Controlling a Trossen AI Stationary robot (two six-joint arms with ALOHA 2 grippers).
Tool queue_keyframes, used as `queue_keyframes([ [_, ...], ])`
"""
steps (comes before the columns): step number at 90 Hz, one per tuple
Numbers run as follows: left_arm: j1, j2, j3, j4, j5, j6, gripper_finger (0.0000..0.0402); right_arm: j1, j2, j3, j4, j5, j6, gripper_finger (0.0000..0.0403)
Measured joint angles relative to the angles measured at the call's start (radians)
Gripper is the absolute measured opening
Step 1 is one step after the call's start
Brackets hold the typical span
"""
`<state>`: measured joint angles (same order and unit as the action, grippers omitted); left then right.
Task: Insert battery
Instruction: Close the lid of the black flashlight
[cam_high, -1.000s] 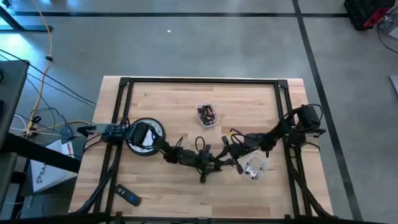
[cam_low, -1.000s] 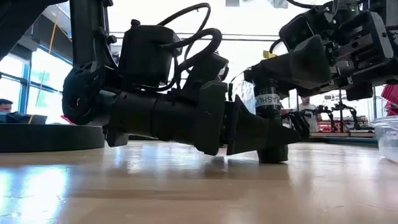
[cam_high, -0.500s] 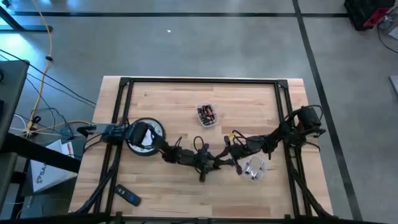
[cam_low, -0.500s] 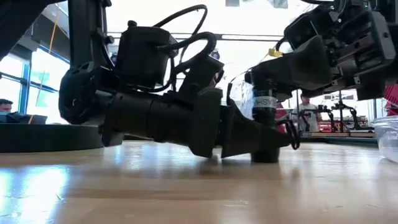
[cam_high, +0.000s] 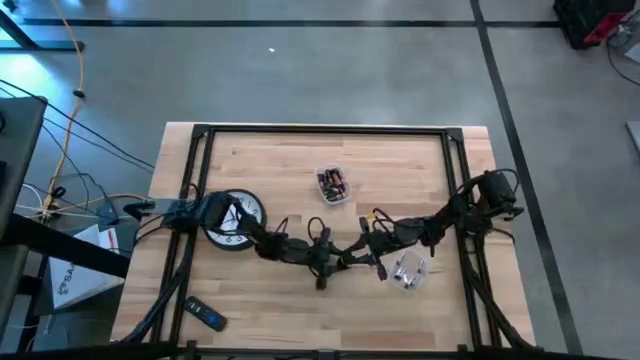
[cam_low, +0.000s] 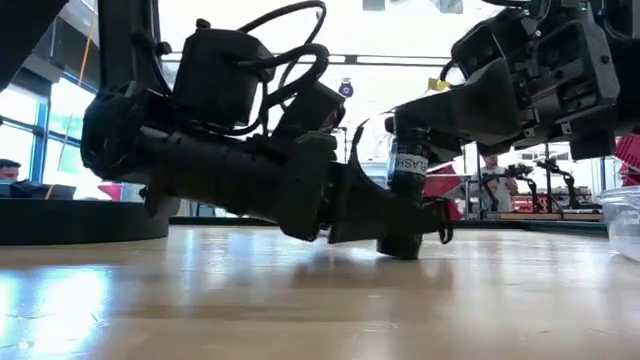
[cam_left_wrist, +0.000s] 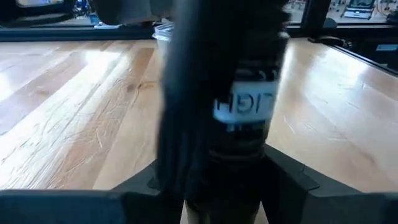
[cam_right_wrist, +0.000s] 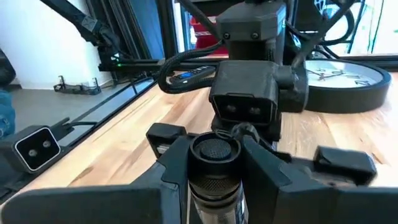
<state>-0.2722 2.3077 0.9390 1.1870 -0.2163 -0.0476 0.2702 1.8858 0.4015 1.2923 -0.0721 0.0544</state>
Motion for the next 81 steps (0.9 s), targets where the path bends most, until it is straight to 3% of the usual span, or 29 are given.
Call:
queue_keyframes([
  [19,0.001,-0.003,0.040,-0.037,-0.014,-0.004,0.0165,-0.015,-0.001,0.042,-0.062,-0.019,-0.020,0.0073],
  [43,-0.007,-0.058,-0.011,-0.040,-0.028,0.013,0.0205,-0.015,-0.001,0.043,-0.071,-0.014,-0.010,0.0073],
  [61,-0.010,-0.122,-0.056,-0.024,-0.026,0.015,0.0209,-0.016,-0.002,0.043,-0.073,-0.007,-0.010,0.0073],
  [81,-0.009,-0.098,-0.047,-0.006,-0.025,0.000,0.0207,-0.016,-0.002,0.043,-0.072,0.021,-0.010,0.0073],
])
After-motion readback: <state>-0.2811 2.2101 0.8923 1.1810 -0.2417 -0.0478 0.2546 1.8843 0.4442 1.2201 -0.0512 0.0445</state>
